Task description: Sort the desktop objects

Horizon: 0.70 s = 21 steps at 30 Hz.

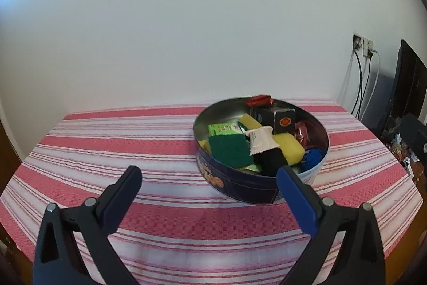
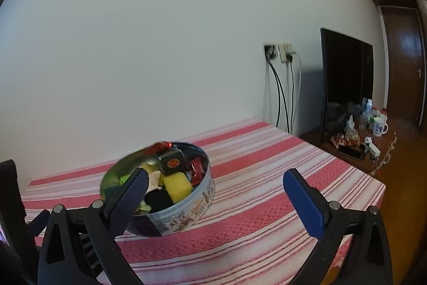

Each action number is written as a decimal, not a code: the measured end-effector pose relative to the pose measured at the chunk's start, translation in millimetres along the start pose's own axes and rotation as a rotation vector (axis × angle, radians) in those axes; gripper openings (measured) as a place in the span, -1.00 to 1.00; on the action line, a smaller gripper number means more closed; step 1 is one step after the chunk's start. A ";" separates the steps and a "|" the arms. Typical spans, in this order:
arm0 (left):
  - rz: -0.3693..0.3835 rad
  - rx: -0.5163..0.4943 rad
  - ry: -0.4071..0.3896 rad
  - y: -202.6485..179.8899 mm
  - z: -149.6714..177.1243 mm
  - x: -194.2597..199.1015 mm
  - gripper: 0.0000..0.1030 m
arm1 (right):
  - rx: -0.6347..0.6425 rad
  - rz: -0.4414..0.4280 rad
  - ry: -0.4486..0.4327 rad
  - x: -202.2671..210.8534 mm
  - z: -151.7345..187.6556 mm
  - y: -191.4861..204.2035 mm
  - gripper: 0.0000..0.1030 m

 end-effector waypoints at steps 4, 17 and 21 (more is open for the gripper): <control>-0.046 0.005 -0.042 10.5 -3.8 5.5 0.99 | 0.042 0.011 -0.063 13.5 -5.5 10.2 0.99; -0.053 0.001 -0.056 18.7 -3.0 0.7 0.99 | 0.072 0.030 -0.172 28.7 -11.1 21.4 0.99; -0.054 0.019 -0.051 24.8 -4.1 -0.2 0.99 | 0.098 0.029 -0.177 28.8 -9.3 28.8 0.99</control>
Point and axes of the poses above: each gripper's, at about its wrist camera, not at the fingertips, and x roughly against the way its jaws point, y to its left, z to its underside, the point moved 7 cm from there along -x, roughly the way its jaws point, and after that the axes turned 7 degrees about -z, right-handed, at the moved point
